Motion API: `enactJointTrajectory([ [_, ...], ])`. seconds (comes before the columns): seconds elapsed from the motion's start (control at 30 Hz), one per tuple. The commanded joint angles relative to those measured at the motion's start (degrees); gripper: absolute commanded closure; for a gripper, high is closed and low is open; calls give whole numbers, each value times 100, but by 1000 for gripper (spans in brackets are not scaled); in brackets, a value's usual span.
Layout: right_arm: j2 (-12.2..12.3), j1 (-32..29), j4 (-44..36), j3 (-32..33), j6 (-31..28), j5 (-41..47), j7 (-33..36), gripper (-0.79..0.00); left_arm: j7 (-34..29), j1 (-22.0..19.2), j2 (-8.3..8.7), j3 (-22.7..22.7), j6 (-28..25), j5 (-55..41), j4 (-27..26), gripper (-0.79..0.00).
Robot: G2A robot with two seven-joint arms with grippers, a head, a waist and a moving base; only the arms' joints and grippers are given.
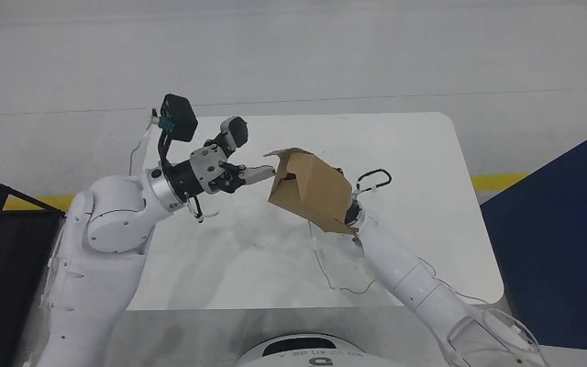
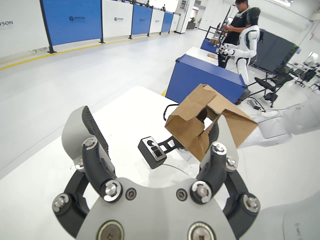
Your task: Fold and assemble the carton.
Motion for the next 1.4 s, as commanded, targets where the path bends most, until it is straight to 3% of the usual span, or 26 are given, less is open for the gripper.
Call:
enactJointTrajectory([
  [0.0,3,19,-12,-19,19,7,-18,0,-70,-95,26,-247,99,-597,111,-785],
  [0.1,6,45,-12,-45,33,5,-32,0,-116,-302,49,-488,628,-883,197,-785],
  [0.2,8,69,-10,-66,34,-9,-34,0,-170,-564,54,-404,1134,-673,188,-785],
  [0.43,10,80,26,-108,-2,-3,2,0,-301,-1246,23,596,1846,1328,73,-785],
  [0.53,11,78,56,-112,-25,31,26,0,-293,-1362,-3,1071,1736,1921,-1,-785],
  [0.63,12,89,77,-118,-29,60,29,0,-354,-1403,-9,1259,1390,1840,26,-785],
  [0.73,11,104,83,-129,-30,96,31,0,-433,-1389,14,1162,1194,1734,65,-767],
  [0.83,7,128,104,-149,-28,121,29,0,-476,-1314,40,1021,1094,1593,47,-653],
  [0.93,2,161,121,-171,-17,146,18,0,-512,-1211,67,893,980,1472,-6,-610],
  [1.37,-3,229,185,-226,8,120,-7,0,-635,-963,127,897,757,1530,-151,-523],
])
